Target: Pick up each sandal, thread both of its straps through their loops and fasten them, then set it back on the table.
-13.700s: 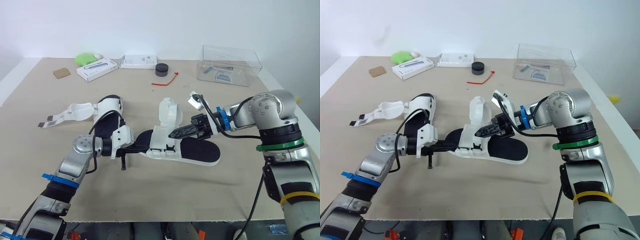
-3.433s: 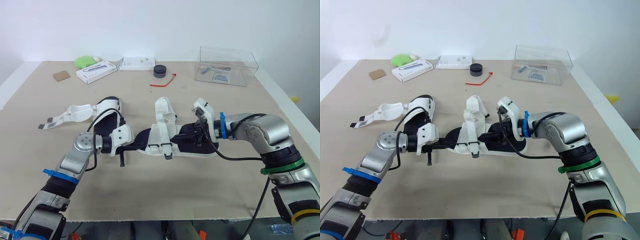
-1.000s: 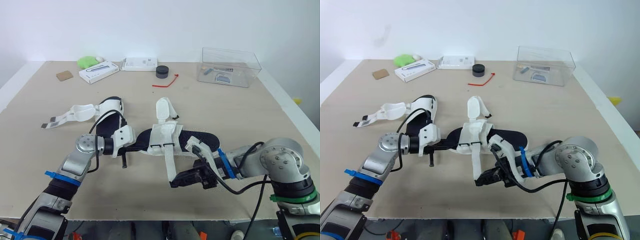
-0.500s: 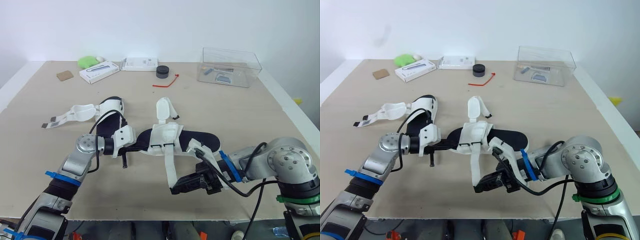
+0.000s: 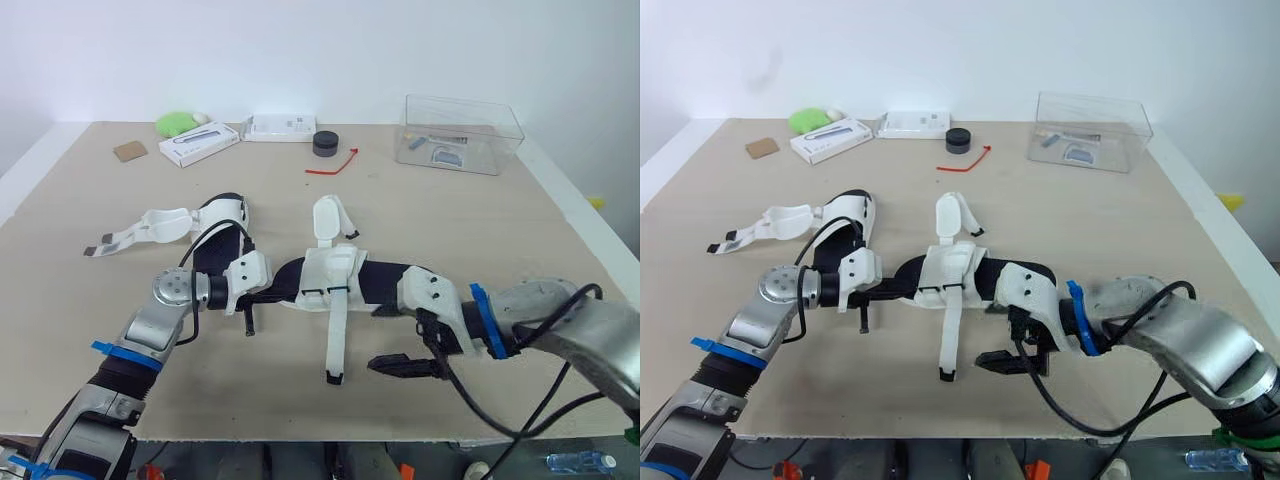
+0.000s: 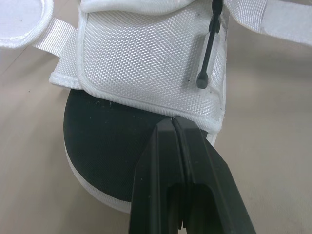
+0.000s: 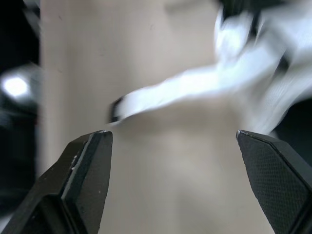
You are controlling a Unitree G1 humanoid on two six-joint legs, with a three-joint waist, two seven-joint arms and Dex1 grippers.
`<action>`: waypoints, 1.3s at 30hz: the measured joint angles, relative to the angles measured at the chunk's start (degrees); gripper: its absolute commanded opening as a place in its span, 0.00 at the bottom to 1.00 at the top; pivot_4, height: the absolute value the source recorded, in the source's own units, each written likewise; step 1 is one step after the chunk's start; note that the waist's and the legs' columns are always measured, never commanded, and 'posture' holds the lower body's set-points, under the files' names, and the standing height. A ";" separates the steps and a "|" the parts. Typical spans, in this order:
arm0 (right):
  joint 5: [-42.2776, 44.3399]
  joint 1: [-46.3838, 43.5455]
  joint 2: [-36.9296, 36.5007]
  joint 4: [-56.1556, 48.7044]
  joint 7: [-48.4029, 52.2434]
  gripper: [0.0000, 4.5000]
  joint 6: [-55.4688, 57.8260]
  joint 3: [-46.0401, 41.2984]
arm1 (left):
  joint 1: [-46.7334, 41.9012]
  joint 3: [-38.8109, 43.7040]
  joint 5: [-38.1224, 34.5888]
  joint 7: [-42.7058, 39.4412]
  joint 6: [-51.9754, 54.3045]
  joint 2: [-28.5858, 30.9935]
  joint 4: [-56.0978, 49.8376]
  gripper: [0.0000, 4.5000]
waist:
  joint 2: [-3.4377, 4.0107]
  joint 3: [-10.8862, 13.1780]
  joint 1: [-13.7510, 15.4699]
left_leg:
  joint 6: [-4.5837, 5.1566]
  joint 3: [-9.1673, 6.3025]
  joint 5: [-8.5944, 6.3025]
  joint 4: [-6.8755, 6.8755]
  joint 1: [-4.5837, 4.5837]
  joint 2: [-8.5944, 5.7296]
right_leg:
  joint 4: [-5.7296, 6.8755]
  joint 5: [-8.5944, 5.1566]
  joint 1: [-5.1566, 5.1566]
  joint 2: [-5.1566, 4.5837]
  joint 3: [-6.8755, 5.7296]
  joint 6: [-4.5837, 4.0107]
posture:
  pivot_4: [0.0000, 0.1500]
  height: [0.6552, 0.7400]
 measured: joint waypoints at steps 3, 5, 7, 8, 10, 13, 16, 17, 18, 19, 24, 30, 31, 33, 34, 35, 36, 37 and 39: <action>-17.83 3.41 2.90 7.09 0.19 0.99 -33.39 -0.06 | -0.17 -0.02 0.01 -0.03 -0.05 -0.34 0.42 0.00 | -0.07 -0.01 0.11 | 0.00 0.17 0.00 0.00 0.10 -0.04 | 0.00 0.02 0.05 -0.03 0.06 0.05 | 1.00 1.00; -25.66 4.00 5.22 12.67 -0.96 0.99 -50.71 -0.07 | -0.26 -0.02 0.01 -0.13 -0.12 -0.39 0.60 0.00 | -0.07 -0.01 0.11 | 0.00 0.32 0.00 0.00 0.16 -0.06 | -0.01 0.05 0.07 -0.04 0.17 0.10 | 1.00 1.00; -32.71 3.83 7.75 19.10 -2.40 0.99 -66.91 0.06 | -0.41 -0.03 0.01 -0.23 -0.14 -0.61 0.84 0.00 | -0.06 -0.01 0.11 | 0.00 0.41 0.00 0.00 0.17 -0.12 | 0.00 0.09 0.06 -0.11 0.27 0.16 | 1.00 1.00; -35.24 3.71 8.25 21.17 -3.01 0.99 -71.53 0.24 | -0.43 -0.03 0.02 -0.24 -0.13 -0.65 0.87 0.00 | -0.06 -0.01 0.11 | 0.00 0.42 0.00 0.01 0.18 -0.13 | 0.00 0.09 0.07 -0.12 0.30 0.17 | 1.00 1.00; -40.38 3.13 9.75 26.02 -4.59 0.99 -80.44 0.57 | -0.47 -0.02 0.02 -0.23 -0.12 -0.79 0.97 0.00 | -0.07 -0.01 0.11 | 0.00 0.46 0.01 0.01 0.20 -0.18 | 0.01 0.11 0.07 -0.15 0.36 0.19 | 1.00 1.00; -44.79 1.92 11.88 30.52 -6.30 0.99 -87.54 1.04 | -0.53 -0.01 0.03 -0.25 -0.11 -0.85 1.12 0.00 | -0.06 -0.01 0.11 | 0.00 0.49 0.01 0.01 0.24 -0.20 | 0.04 0.12 0.08 -0.18 0.42 0.17 | 1.00 1.00; -47.78 -0.24 13.85 32.65 -7.39 0.99 -90.18 2.12 | -0.65 0.03 0.13 -0.25 -0.08 -0.97 1.34 0.00 | -0.06 -0.01 0.10 | 0.00 0.49 0.01 0.01 0.30 -0.21 | 0.08 0.12 0.11 -0.18 0.44 0.15 | 1.00 1.00; -48.70 -1.58 14.77 33.34 -7.54 0.99 -90.40 2.46 | -0.72 0.04 0.16 -0.26 -0.08 -1.05 1.53 0.00 | -0.06 -0.01 0.13 | 0.00 0.48 0.01 0.01 0.34 -0.21 | 0.11 0.12 0.15 -0.18 0.43 0.14 | 1.00 1.00; -48.88 -1.88 14.92 33.41 -7.55 0.99 -90.38 2.54 | -0.73 0.05 0.16 -0.26 -0.08 -1.05 1.56 0.00 | -0.07 -0.01 0.13 | 0.00 0.48 0.01 0.01 0.34 -0.21 | 0.11 0.11 0.15 -0.18 0.44 0.14 | 1.00 1.00; -49.32 -3.08 15.61 33.79 -7.54 0.99 -90.27 2.84 | -0.74 0.06 0.16 -0.26 -0.06 -1.05 1.58 0.00 | -0.06 -0.01 0.12 | 0.00 0.50 0.01 0.01 0.38 -0.21 | 0.12 0.12 0.15 -0.18 0.45 0.13 | 1.00 1.00; -51.39 -6.49 17.74 34.62 -7.34 0.99 -88.94 4.84 | -0.77 0.03 0.21 -0.22 0.05 -1.24 1.49 0.00 | -0.06 -0.01 0.21 | 0.01 0.45 0.01 0.01 0.38 -0.21 | 0.15 0.09 0.17 -0.19 0.44 0.08 | 1.00 1.00; -50.44 -6.58 17.82 34.82 -5.80 0.99 -86.49 6.96 | -0.62 0.08 0.21 0.00 0.11 -1.23 1.39 0.00 | -0.06 -0.01 0.20 | 0.01 0.47 0.01 0.01 0.40 -0.22 | 0.15 0.10 0.18 -0.21 0.45 0.07 | 1.00 1.00; -50.09 -6.58 17.80 34.82 -5.53 0.99 -86.41 7.22 | -0.54 0.08 0.21 0.09 0.13 -1.23 1.29 0.00 | -0.06 -0.01 0.20 | 0.01 0.46 0.01 0.01 0.40 -0.22 | 0.16 0.10 0.18 -0.21 0.46 0.07 | 1.00 1.00; -48.79 -6.57 17.71 34.82 -5.12 0.94 -85.73 7.38 | -0.41 0.12 0.21 0.30 0.23 -1.23 1.12 0.00 | -0.06 -0.01 0.20 | 0.01 0.46 0.02 0.01 0.40 -0.21 | 0.17 0.11 0.18 -0.20 0.45 0.07 | 1.00 1.00; -47.88 -6.57 17.70 34.82 -4.75 0.88 -85.20 7.43 | -0.40 0.12 0.21 0.34 0.29 -1.23 1.08 0.00 | -0.06 -0.01 0.20 | 0.01 0.46 0.02 0.01 0.41 -0.21 | 0.18 0.11 0.18 -0.20 0.45 0.07 | 1.00 1.00; -47.19 -6.55 17.70 34.82 -4.46 0.81 -84.65 7.52 | -0.40 0.12 0.21 0.37 0.32 -1.23 1.08 0.00 | -0.06 -0.01 0.20 | 0.01 0.46 0.02 0.01 0.41 -0.21 | 0.18 0.11 0.18 -0.20 0.45 0.07 | 1.00 1.00; -46.12 -6.42 17.71 34.82 -4.29 0.74 -84.05 7.61 | -0.40 0.12 0.21 0.40 0.32 -1.23 1.07 0.00 | -0.06 -0.01 0.20 | 0.01 0.46 0.02 0.01 0.41 -0.21 | 0.18 0.11 0.18 -0.20 0.45 0.06 | 1.00 1.00; -44.86 -6.03 17.72 34.74 -4.05 0.62 -83.15 7.64 | -0.40 0.10 0.21 0.51 0.30 -1.24 1.06 0.00 | -0.06 -0.01 0.20 | 0.01 0.46 0.01 0.01 0.40 -0.21 | 0.18 0.11 0.19 -0.21 0.46 0.06 | 1.00 1.00; -43.36 -5.25 17.73 34.69 -3.64 0.40 -82.39 7.64 | -0.40 0.09 0.28 0.68 0.25 -1.28 1.06 0.00 | -0.06 -0.01 0.20 | 0.01 0.46 0.02 0.01 0.40 -0.22 | 0.18 0.11 0.19 -0.21 0.47 0.06 | 1.00 1.00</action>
